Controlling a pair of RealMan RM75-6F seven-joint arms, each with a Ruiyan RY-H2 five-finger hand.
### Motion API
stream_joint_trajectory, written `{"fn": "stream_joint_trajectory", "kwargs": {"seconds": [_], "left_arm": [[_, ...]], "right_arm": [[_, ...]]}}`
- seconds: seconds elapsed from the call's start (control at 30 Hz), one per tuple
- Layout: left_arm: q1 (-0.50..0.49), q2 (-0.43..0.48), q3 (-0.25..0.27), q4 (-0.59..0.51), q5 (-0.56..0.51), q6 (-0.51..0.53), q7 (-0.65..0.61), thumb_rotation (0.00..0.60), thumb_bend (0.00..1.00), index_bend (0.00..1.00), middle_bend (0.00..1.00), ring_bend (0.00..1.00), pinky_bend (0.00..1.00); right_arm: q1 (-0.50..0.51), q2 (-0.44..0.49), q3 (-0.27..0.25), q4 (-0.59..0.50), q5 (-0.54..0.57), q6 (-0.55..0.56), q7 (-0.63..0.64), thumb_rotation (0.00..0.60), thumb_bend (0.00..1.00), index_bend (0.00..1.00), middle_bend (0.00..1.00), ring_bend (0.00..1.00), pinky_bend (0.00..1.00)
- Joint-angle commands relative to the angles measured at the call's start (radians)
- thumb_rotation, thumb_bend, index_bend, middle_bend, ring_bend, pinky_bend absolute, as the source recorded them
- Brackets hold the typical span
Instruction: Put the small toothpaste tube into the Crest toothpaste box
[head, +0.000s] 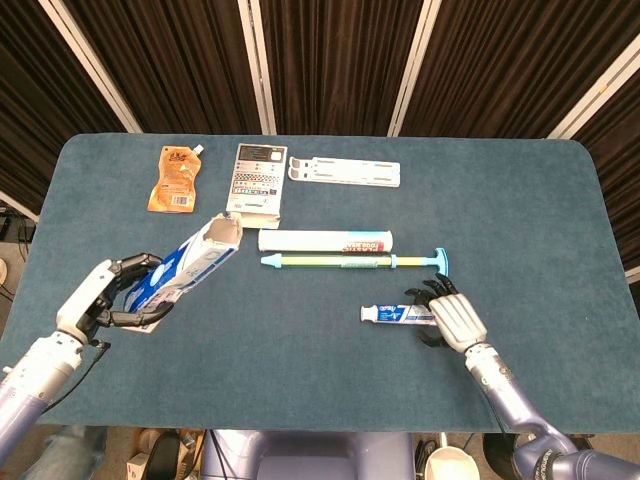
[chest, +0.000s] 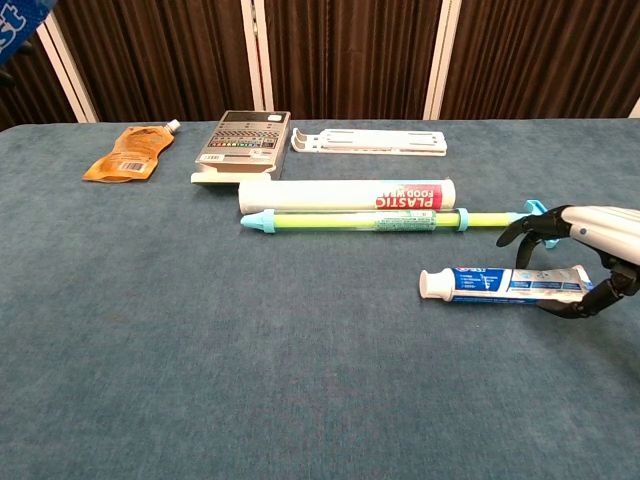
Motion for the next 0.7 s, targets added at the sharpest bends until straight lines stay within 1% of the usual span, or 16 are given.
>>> {"fn": "stream_joint_trajectory", "kwargs": {"seconds": [0.03, 0.33, 0.53, 0.7], "left_arm": [[-0.008, 0.001, 0.01, -0.005, -0.002, 0.007, 0.005, 0.6, 0.34, 0.42, 0.42, 0.23, 0.3], [-0.034, -0.024, 0.048, 0.006, -0.002, 0.024, 0.003, 0.6, 0.34, 0.42, 0.42, 0.23, 0.3], [-0.03, -0.035, 0.055, 0.03, 0.036, 0.023, -0.084, 0.6, 0.34, 0.42, 0.42, 0.23, 0.3], [-0.026, -0.036, 0.07, 0.054, 0.076, 0.03, -0.124, 0.6, 0.34, 0.42, 0.42, 0.23, 0.3]], "right_arm": [[-0.008, -0.014, -0.013, 0.033, -0.019, 0.022, 0.031, 0.6, 0.31, 0.25, 0.4, 0.16, 0.03], [-0.016, -0.04, -0.037, 0.092, -0.04, 0.037, 0.074, 0.6, 0.31, 0.27, 0.42, 0.17, 0.03], [-0.02, -0.057, -0.034, 0.118, -0.046, 0.063, 0.079, 0.6, 0.31, 0.28, 0.48, 0.19, 0.03], [-0.024, -0.055, -0.03, 0.116, -0.05, 0.085, 0.084, 0.6, 0.31, 0.31, 0.53, 0.22, 0.03]]}}
